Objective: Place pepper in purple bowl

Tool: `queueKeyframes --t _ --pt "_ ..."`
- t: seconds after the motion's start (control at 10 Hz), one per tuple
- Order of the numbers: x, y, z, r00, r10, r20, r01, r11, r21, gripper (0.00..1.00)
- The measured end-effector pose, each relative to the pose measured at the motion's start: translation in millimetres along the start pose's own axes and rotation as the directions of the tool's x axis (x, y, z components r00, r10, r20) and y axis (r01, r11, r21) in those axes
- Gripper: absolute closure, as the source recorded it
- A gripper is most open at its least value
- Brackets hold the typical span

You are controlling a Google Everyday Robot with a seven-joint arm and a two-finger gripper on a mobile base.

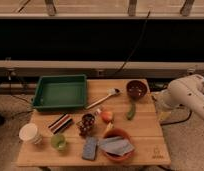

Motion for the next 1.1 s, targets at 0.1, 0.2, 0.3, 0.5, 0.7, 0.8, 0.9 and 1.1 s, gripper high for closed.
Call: queueKeyframes --t 0.1,0.2,0.3,0.5,0.7,0.8,0.9,1.1 --pt "-2.4 -5.6 1.2 1.0 0.003 0.003 -0.003 1.0 0.012 0.2" --pt "-4.0 -15.5 4.8 1.0 0.012 0.018 -0.012 1.0 0.022 0.2" --pt "-8.6 -27.2 7.8 0.999 0.021 0.044 -0.022 0.999 0.028 0.2" --pt "-23.2 -41.6 10.5 0.994 0.039 0.1 -0.042 0.999 0.031 0.2" --pt "-43.4 -46.9 7.5 0.97 0.104 0.22 -0.108 0.994 0.009 0.2" --pt "-48.0 -47.6 6.9 0.957 0.129 0.259 -0.133 0.991 -0.003 0.2" --pt "-54.7 -48.8 5.0 0.939 0.167 0.302 -0.168 0.986 -0.022 0.2" --pt "-64.8 -48.9 4.9 0.914 0.213 0.345 -0.208 0.977 -0.053 0.2"
